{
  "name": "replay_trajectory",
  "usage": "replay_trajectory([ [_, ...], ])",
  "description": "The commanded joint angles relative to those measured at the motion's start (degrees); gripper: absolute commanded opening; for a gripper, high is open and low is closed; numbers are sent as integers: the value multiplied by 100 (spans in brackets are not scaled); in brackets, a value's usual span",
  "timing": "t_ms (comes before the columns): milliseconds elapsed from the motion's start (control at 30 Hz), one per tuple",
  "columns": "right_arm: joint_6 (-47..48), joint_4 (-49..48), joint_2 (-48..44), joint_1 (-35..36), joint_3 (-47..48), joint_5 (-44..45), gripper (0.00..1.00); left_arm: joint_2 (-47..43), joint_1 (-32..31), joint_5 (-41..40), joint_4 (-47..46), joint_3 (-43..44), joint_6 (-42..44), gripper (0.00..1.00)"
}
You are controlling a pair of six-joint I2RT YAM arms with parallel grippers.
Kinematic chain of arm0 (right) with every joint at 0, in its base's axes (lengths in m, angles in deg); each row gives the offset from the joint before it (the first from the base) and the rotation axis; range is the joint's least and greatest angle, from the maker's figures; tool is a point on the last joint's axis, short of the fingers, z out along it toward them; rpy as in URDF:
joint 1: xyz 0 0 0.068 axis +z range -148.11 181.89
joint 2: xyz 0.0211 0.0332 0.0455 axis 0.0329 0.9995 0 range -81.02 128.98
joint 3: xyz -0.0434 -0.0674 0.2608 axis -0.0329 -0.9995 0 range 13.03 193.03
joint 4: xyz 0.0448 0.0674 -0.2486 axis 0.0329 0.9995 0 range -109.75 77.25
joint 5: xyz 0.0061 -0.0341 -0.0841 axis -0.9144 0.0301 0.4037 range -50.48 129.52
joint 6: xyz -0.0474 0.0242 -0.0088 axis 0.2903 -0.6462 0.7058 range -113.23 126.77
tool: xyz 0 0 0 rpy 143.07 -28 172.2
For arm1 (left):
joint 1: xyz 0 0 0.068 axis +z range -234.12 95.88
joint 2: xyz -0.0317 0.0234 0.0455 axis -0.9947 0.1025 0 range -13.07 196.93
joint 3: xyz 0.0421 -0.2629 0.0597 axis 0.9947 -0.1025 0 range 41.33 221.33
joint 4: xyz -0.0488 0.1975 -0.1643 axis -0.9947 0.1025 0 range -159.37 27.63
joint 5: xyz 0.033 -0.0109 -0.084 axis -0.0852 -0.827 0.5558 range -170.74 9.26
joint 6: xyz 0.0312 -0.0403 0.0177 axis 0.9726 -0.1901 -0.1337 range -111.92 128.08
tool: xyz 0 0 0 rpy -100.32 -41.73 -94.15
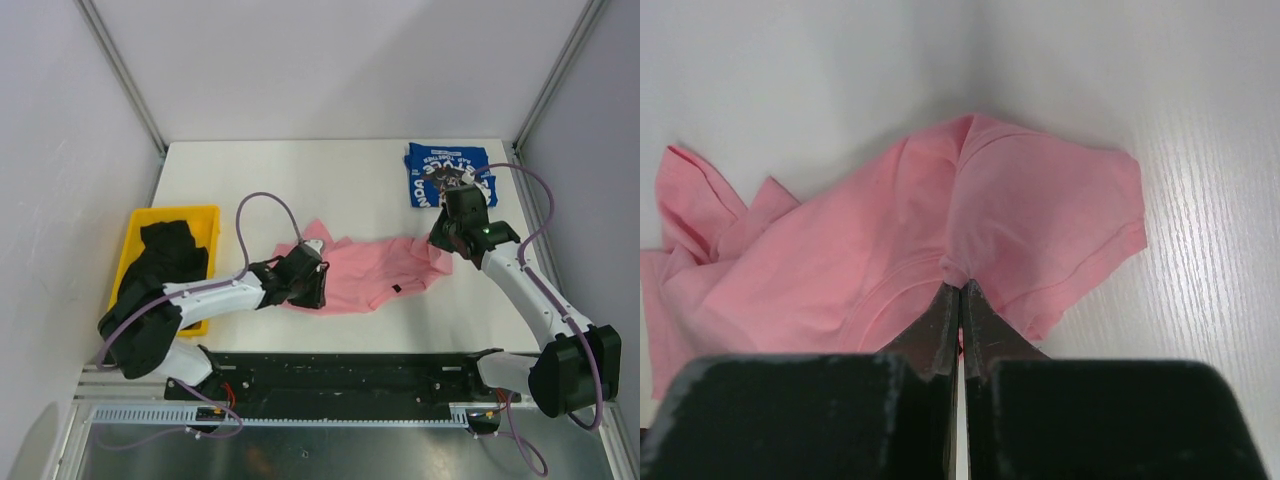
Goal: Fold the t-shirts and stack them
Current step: Flatten out the tshirt
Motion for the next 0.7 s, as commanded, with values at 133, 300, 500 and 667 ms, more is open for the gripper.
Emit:
replay_trajectory([
  [133,-38,-126,-88,14,-17,-72,0,403,-414,-484,-146,-20,-164,52],
  [300,-58,-101,-172,25,-17,-101,0,672,-606,-861,-140,20,-294,50],
  [500,-90,-64,-279,61,-18,-131,0,734,-661,-1311,-3,63,-558,12],
  [667,-68,-47,-516,78,-17,-221,0,-97,-627,-2177,478,219,-728,0],
])
